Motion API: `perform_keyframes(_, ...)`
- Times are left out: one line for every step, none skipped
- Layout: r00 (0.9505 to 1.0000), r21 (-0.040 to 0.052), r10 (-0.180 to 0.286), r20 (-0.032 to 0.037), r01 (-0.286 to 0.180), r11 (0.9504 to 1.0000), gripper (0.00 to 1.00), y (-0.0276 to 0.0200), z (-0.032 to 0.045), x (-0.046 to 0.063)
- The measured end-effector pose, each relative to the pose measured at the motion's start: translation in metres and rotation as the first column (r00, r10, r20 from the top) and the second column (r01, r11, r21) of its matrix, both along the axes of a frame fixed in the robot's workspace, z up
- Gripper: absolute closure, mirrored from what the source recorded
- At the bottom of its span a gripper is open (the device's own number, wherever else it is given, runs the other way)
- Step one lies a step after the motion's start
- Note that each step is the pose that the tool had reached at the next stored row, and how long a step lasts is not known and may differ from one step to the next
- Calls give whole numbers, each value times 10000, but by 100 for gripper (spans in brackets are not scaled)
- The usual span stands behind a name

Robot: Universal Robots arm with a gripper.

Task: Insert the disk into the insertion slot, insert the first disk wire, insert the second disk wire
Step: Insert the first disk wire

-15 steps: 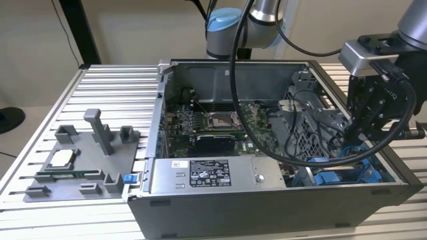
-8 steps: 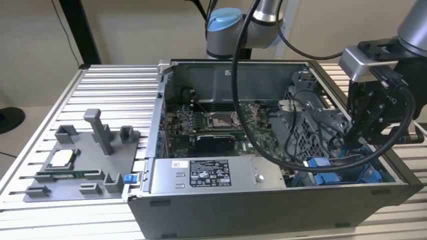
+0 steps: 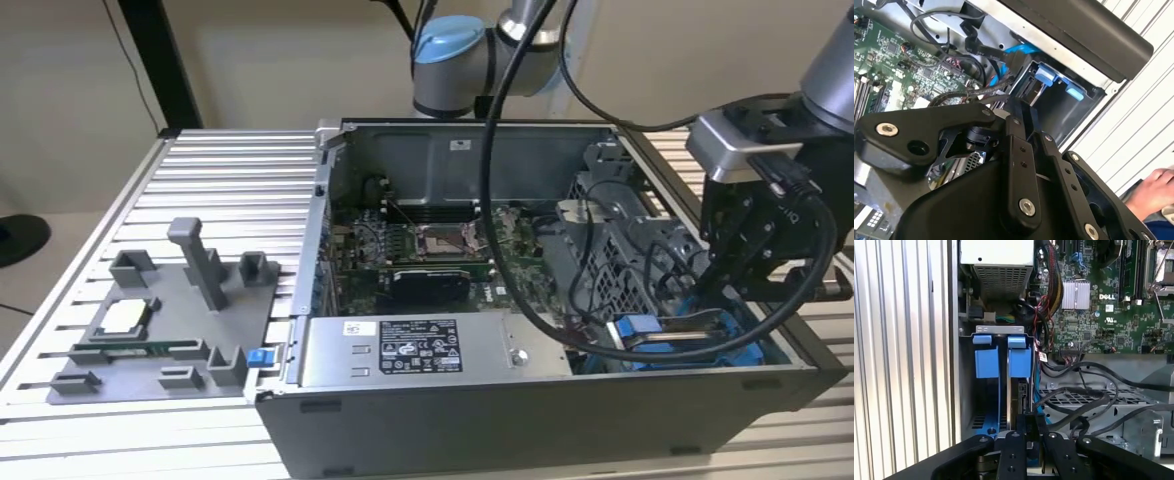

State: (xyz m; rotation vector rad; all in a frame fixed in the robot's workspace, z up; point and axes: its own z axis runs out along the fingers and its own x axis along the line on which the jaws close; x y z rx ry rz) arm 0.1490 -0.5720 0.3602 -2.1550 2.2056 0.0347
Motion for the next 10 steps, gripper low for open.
perform_keyframes(10000, 0, 0, 0, 0, 10000, 100, -1, -10, 15)
perform_keyframes(10000, 0, 0, 0, 0, 10000, 100, -2, -22, 24)
perform_keyframes(10000, 2, 1, 0, -1, 10000, 100, -2, -38, 30)
perform_keyframes(10000, 2, 0, 0, 0, 10000, 100, -2, -50, 33)
perform_keyframes(10000, 1, 0, 0, 0, 10000, 100, -3, -61, 36)
perform_keyframes(10000, 1, 0, -1, 0, 10000, 100, -4, -69, 41)
perform_keyframes(10000, -2, 0, -14, 0, 10000, 100, -6, -74, 48)
perform_keyframes(10000, -7, 0, -34, 0, 10000, 100, -6, -80, 53)
perform_keyframes(10000, -18, 0, -63, 0, 10000, 100, -6, -85, 60)
perform_keyframes(9999, -35, 0, -104, -1, 10000, 100, -6, -89, 69)
